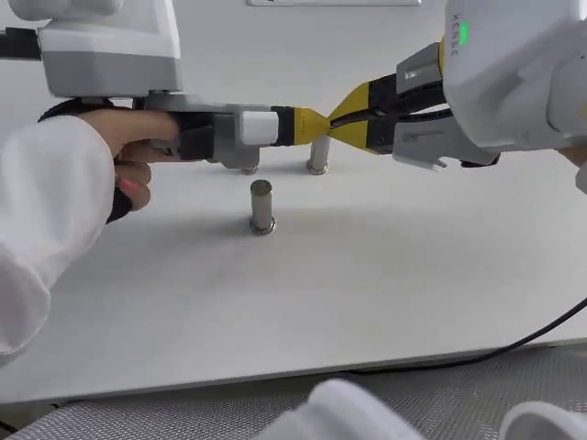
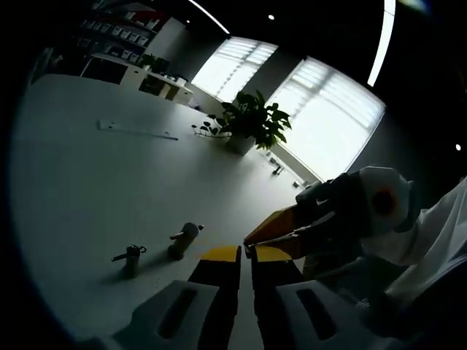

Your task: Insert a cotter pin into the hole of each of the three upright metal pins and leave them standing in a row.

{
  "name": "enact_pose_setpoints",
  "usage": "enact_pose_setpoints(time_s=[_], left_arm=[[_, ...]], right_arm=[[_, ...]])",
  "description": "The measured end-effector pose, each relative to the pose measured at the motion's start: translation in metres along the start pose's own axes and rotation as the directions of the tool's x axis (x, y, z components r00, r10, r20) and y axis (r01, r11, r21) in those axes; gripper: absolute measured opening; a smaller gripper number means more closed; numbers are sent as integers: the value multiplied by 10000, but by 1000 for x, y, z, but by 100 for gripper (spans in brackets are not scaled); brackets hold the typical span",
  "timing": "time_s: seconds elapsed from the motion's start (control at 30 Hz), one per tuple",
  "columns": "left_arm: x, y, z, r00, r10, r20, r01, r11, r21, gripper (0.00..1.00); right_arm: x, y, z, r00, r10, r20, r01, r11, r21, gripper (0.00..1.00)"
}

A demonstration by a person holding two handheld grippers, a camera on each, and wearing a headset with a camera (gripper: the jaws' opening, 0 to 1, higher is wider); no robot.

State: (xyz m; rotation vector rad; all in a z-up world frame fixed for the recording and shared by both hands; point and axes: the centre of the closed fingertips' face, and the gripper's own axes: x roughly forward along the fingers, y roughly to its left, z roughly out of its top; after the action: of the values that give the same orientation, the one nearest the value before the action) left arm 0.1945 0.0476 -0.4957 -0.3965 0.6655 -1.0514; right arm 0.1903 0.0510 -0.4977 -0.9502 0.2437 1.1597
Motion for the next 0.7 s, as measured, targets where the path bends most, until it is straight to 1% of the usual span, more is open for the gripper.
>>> enact_pose_setpoints(time_s=[0.23,0.3,0.4,0.5,0.6,0.7], left_arm=[[-3,0,0,9999,-83,65,83,10000,-50,2],[-3,0,0,10000,-77,15,77,10000,-43,1],[-5,0,-1,9999,-120,-15,119,9998,-140,1],[-5,1,-1,9999,-123,-5,123,9991,-394,1],[-5,1,-2,9999,-95,-32,94,9991,-403,1],[-4,1,-2,10000,31,-35,-32,9997,-222,0]], right_arm=[[1,0,2,10000,52,85,-52,10000,-38,0],[2,1,2,9999,76,81,-75,10000,-40,0],[2,1,4,9999,78,118,-77,9999,-81,0],[3,2,5,9999,100,135,-99,9999,-80,0],[3,3,4,9998,148,136,-147,9999,-77,0],[3,3,4,9998,133,138,-131,9999,-81,0]])
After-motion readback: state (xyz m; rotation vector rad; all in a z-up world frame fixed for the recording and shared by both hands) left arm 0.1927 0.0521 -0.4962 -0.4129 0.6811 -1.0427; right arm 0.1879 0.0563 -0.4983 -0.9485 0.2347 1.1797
